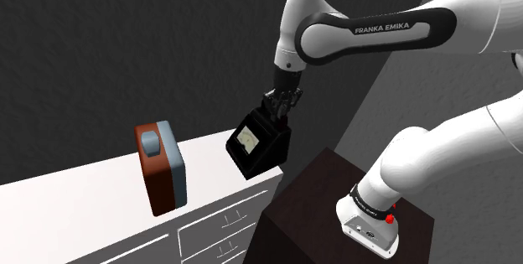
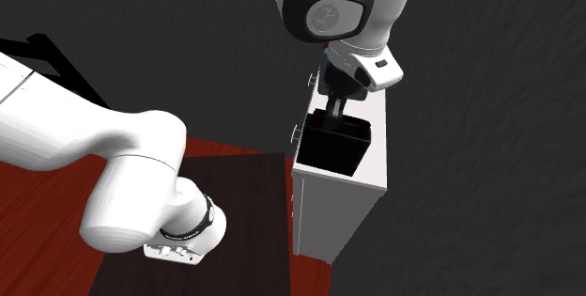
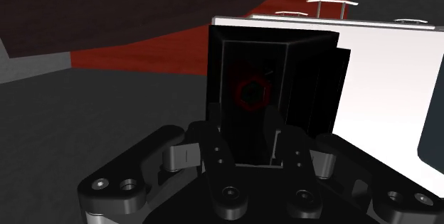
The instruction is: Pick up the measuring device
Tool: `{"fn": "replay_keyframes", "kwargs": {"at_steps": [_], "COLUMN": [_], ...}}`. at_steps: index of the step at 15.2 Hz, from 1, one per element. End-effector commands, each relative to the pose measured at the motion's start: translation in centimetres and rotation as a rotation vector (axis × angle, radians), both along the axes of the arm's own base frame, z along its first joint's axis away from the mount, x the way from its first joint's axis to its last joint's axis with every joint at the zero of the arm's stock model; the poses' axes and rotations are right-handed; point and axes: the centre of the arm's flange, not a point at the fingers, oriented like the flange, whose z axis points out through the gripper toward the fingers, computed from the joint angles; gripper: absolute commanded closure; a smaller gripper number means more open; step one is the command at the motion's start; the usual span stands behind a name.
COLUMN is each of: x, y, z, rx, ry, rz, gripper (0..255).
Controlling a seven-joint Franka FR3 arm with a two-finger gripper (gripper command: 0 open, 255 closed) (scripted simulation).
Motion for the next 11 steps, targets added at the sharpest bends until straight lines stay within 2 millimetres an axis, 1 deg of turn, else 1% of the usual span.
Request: {"fn": "replay_keyframes", "kwargs": {"at_steps": [1,9,11], "x": [0.1,0.1,0.1], "y": [0.0,0.0,0.0], "z": [1.3,5.5,5.6], "rx": [0.001,0.001,0.001], "ry": [-0.004,-0.004,-0.004], "rz": [0.000,0.000,0.000], "gripper": [255,255,255]}}
